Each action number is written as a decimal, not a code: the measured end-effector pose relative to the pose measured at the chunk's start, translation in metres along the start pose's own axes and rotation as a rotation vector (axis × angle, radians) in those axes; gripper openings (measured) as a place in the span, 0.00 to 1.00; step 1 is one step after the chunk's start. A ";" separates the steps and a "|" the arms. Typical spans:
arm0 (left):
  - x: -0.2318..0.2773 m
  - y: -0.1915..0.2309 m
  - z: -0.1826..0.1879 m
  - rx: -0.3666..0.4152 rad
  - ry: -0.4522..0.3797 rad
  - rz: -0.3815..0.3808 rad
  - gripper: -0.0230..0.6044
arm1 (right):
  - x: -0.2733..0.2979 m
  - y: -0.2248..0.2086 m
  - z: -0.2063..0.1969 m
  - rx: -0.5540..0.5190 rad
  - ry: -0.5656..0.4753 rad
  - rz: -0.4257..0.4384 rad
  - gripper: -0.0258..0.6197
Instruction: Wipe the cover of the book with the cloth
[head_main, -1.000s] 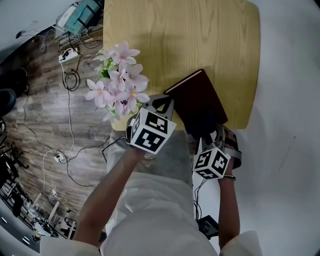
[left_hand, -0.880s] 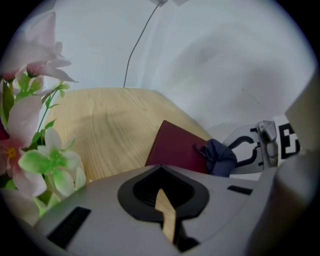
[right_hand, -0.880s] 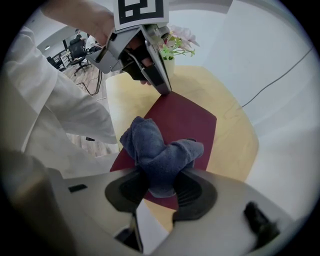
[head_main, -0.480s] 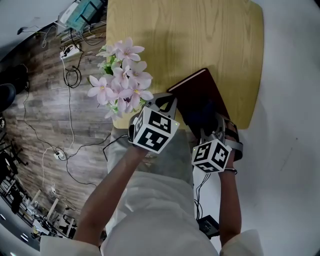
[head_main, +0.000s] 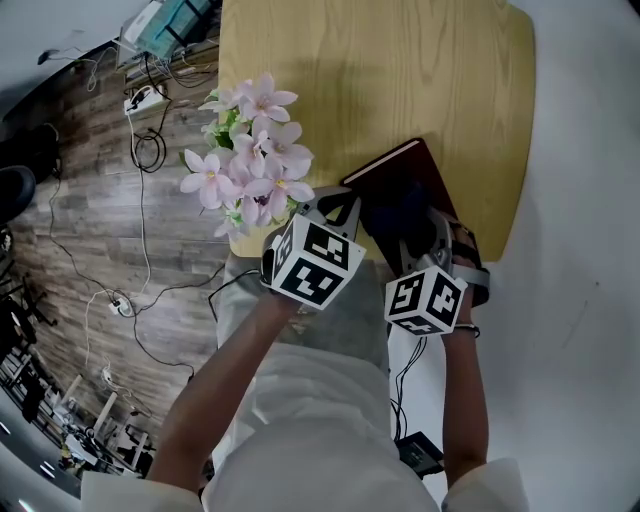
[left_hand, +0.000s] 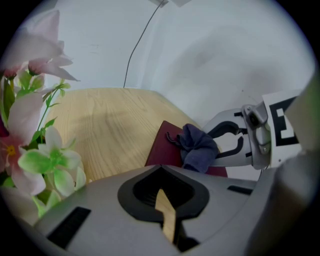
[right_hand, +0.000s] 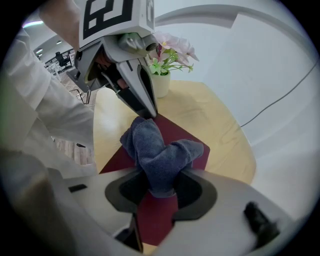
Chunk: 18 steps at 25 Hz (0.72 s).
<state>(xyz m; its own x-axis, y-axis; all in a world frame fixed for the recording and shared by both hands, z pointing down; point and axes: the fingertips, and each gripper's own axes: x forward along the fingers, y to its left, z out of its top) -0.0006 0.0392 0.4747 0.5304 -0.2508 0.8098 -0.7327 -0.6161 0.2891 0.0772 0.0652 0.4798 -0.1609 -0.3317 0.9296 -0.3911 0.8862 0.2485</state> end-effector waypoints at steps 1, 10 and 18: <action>0.000 0.000 0.000 0.000 0.000 0.000 0.05 | 0.001 -0.003 0.004 -0.006 -0.009 -0.003 0.27; 0.001 0.001 -0.001 0.000 0.002 -0.004 0.05 | 0.015 -0.028 0.036 -0.027 -0.080 -0.026 0.27; 0.002 0.001 -0.001 -0.010 0.013 -0.002 0.05 | 0.017 -0.047 0.057 -0.006 -0.144 -0.090 0.27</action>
<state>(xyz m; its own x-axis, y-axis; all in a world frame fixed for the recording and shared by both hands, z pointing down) -0.0008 0.0391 0.4768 0.5264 -0.2401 0.8156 -0.7361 -0.6088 0.2959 0.0413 -0.0003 0.4682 -0.2541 -0.4527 0.8547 -0.4047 0.8524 0.3312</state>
